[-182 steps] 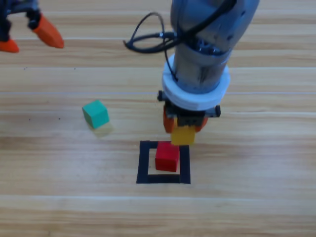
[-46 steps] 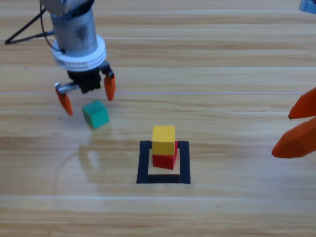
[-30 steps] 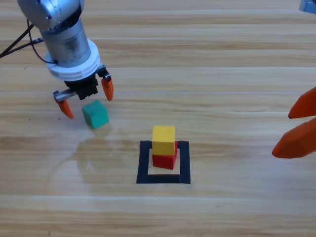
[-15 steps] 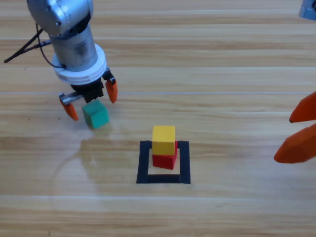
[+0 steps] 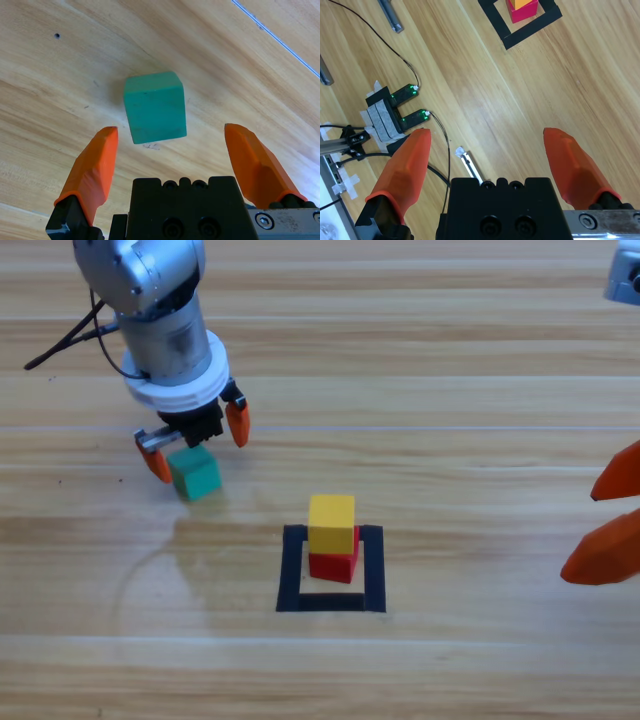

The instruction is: Stack the blocks in the rectangular block: red at the bottom, yellow in the middle, green on top

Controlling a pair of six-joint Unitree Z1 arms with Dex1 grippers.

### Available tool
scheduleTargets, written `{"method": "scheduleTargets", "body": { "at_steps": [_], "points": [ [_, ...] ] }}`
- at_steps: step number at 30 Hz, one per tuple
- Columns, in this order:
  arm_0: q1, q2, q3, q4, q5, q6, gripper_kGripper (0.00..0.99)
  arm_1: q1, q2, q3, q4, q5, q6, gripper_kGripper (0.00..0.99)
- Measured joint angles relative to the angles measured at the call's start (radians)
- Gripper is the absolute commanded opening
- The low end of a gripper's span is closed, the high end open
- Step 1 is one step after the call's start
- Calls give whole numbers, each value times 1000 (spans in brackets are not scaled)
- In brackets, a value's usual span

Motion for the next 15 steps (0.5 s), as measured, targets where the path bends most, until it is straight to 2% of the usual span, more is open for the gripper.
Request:
{"method": "scheduleTargets", "body": {
  "at_steps": [15],
  "points": [
    [5, 27, -1, 0, -4, -6, 911, 0, 0, 0, -4, -3, 0, 989]
  ]
}}
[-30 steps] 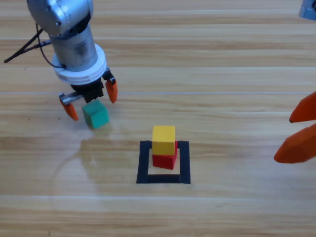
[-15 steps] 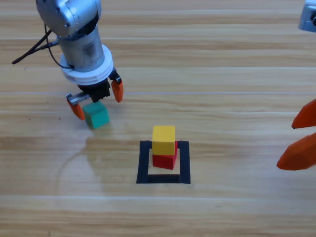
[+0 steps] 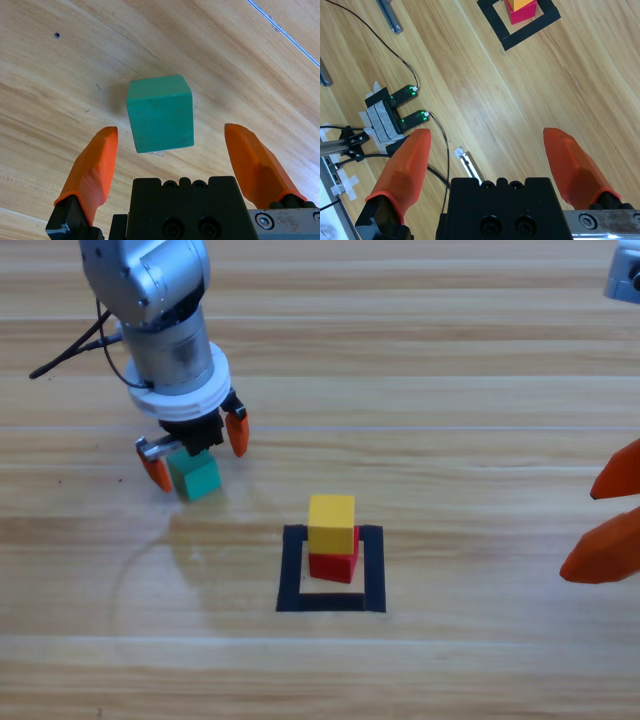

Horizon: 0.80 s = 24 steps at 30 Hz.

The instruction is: Stack the blocks in the rectangular block: red at the bottom, yellow in the middle, green on top

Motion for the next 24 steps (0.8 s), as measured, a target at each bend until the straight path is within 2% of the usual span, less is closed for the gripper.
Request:
{"method": "scheduleTargets", "body": {
  "at_steps": [11, 13, 19, 24],
  "points": [
    [15, 29, -1, 0, -5, -4, 902, 0, 0, 3, 0, -2, 0, 989],
    [15, 29, -1, 0, -5, -4, 868, 0, 0, 5, 0, -2, 0, 989],
    [16, 31, -4, 0, -5, -4, 664, 0, 0, 5, 0, -2, 0, 989],
    [16, 35, -4, -1, -5, -4, 601, 0, 0, 5, 0, -2, 0, 989]
  ]
}}
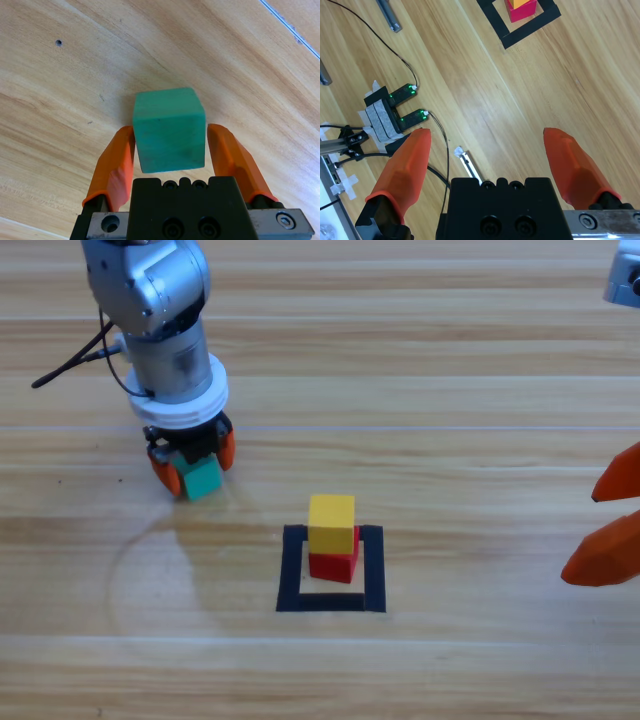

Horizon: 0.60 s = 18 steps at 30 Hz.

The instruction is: Stack the blocks in the rectangular block: red at the bottom, yellow in the middle, green on top

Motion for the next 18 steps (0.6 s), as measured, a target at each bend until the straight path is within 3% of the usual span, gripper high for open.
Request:
{"method": "scheduleTargets", "body": {
  "at_steps": [5, 12, 18],
  "points": [
    [0, 14, 0, -1, 0, 0, 588, 0, 0, 0, 0, 0, 0, 989],
    [0, 15, 0, -1, 2, 0, 311, 0, 0, 0, 0, 0, 0, 989],
    [0, 15, -7, 22, 9, 35, 278, 0, 0, 1, 0, 0, -4, 989]
  ]
}}
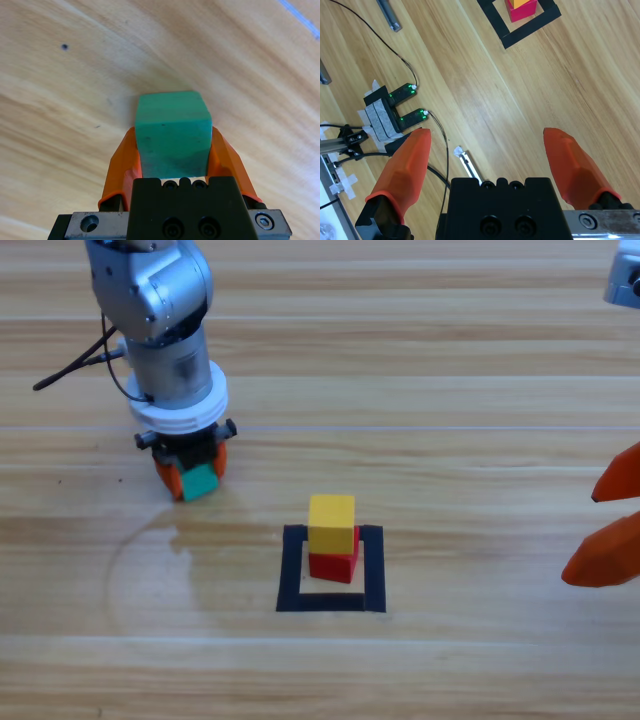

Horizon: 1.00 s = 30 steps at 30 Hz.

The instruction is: Stack the blocks in the rectangular block: red at the bottom, yellow in the middle, green on top

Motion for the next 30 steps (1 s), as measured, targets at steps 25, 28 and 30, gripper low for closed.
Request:
{"method": "scheduleTargets", "body": {
  "at_steps": [25, 28, 30],
  "points": [
    [-146, -149, -318, 385, -108, 791, 34, 0, 0, 4, 0, 0, 0, 989],
    [-192, -149, -319, 408, -111, 801, 34, 0, 0, 4, 0, 0, 0, 989],
    [-210, -149, -319, 410, -111, 800, 34, 0, 0, 4, 0, 0, 0, 989]
  ]
}}
